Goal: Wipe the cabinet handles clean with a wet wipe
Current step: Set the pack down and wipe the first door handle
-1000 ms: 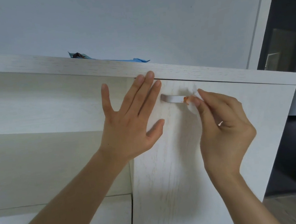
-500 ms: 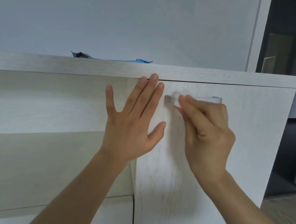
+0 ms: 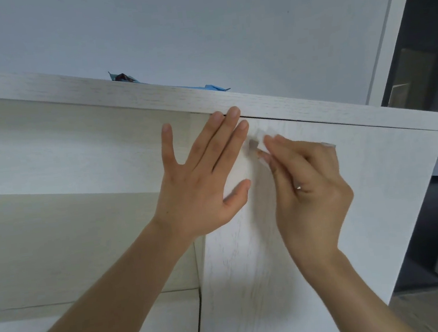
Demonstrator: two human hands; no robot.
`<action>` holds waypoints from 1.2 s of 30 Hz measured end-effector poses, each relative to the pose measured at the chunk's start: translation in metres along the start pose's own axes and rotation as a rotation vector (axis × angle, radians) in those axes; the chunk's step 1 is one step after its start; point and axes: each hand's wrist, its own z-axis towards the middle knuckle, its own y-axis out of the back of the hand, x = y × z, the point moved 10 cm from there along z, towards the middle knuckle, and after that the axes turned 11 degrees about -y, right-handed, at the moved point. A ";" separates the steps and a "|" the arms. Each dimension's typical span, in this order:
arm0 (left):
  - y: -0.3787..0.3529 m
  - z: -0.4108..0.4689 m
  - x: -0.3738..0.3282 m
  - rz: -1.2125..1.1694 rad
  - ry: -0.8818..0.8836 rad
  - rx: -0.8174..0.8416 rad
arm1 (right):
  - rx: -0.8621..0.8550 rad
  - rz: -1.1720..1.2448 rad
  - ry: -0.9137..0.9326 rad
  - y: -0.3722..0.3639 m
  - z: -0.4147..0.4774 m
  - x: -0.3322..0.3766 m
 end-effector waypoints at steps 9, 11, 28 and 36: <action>-0.002 -0.001 0.000 0.013 -0.004 0.013 | 0.170 0.211 -0.424 0.000 0.010 -0.014; -0.002 -0.001 0.000 0.018 -0.004 0.013 | 0.130 0.128 -0.366 0.001 0.013 -0.012; -0.001 -0.001 0.000 0.032 -0.004 -0.001 | -0.003 -0.168 0.000 -0.001 0.008 0.003; -0.001 -0.001 -0.001 0.038 0.001 0.007 | -0.123 0.028 -0.152 0.017 0.005 -0.017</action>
